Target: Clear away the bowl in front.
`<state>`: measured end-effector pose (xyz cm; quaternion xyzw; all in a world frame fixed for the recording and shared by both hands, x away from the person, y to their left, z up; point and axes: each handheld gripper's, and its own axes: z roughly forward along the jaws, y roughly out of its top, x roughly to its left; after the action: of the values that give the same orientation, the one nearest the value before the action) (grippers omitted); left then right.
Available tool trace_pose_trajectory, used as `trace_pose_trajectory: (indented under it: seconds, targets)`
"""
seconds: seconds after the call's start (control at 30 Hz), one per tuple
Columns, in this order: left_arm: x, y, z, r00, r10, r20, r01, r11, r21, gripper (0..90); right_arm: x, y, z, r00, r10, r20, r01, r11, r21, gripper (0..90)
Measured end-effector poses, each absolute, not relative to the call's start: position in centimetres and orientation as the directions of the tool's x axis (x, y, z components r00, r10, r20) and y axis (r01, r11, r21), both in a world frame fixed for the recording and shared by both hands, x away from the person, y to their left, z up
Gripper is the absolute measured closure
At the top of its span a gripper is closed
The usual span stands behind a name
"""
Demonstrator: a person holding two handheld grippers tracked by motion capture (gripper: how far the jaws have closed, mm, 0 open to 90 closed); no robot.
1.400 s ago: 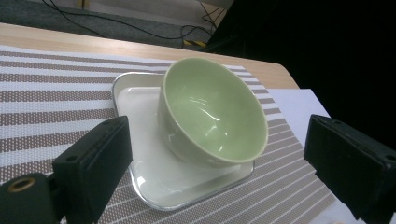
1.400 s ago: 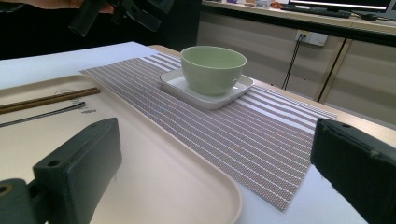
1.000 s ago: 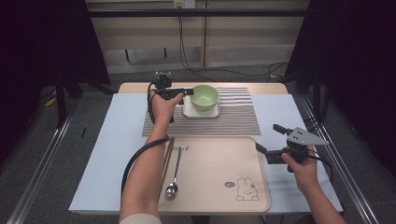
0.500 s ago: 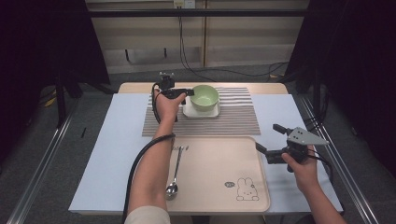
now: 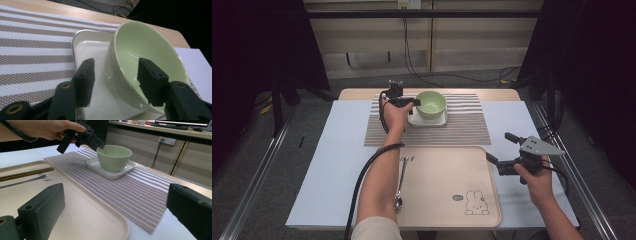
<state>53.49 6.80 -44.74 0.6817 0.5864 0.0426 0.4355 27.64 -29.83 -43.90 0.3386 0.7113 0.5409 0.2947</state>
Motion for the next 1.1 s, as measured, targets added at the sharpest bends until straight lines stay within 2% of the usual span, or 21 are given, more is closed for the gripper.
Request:
trace_pose_trajectory:
  seconds: [0.47, 0.8, 1.1]
  targets:
    - [53.6, 5.6, -45.7, 0.259, 0.819, -0.512, 0.811, 0.103, 0.576, 54.7, 27.6, -30.0, -43.8, -0.599, 0.799, -0.052, 0.161, 0.184, 0.970, 1.8]
    - [53.3, 5.3, -45.6, 0.242, 0.833, -0.498, 0.811, 0.108, 0.575, 58.6, 27.5, -29.9, -43.9, -0.597, 0.800, -0.064, 0.162, 0.198, 0.967, 1.8]
    - [53.2, 5.4, -45.9, 0.200, 0.837, -0.509, 0.825, 0.136, 0.549, 68.0, 27.6, -30.0, -43.9, -0.596, 0.801, -0.067, 0.159, 0.199, 0.967, 1.8]
